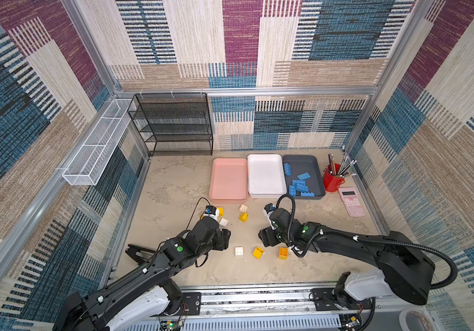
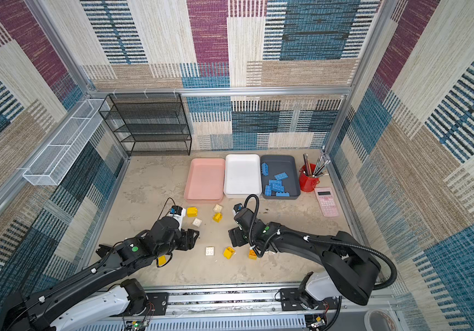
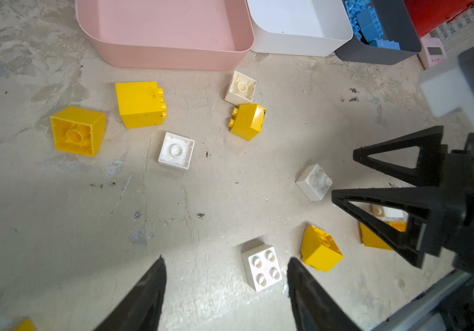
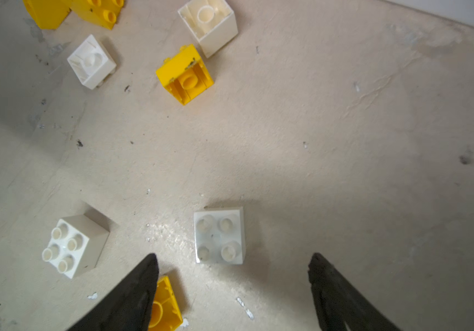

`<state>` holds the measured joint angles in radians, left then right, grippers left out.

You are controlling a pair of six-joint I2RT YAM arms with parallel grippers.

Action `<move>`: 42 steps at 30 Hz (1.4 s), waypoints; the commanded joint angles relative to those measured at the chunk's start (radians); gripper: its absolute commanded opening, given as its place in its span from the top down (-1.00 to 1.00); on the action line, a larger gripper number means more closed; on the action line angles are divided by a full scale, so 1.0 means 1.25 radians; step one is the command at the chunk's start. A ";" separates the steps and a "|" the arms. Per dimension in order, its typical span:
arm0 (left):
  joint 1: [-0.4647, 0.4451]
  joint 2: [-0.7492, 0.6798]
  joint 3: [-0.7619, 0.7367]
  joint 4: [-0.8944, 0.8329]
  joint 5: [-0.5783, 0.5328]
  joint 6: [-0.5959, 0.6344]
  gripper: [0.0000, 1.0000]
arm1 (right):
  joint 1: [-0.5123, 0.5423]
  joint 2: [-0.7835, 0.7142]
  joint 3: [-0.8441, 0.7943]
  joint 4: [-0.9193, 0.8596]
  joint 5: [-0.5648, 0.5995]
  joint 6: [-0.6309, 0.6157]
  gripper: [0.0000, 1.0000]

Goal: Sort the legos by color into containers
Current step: 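Withdraw the left gripper while the right gripper grasps a white 2x2 brick, then carry the white brick with the right gripper into the white tray and release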

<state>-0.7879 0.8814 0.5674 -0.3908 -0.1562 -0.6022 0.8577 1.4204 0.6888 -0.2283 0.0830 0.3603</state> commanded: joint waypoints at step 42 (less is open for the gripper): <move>-0.002 -0.098 -0.046 -0.073 -0.024 -0.015 -0.32 | -0.101 0.131 0.249 0.044 -0.024 -0.062 0.51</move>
<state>-0.7895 0.7551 0.5140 -0.4767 -0.1795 -0.6205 0.7708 1.5665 0.9623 -0.2035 0.0959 0.3168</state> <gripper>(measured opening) 0.657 0.322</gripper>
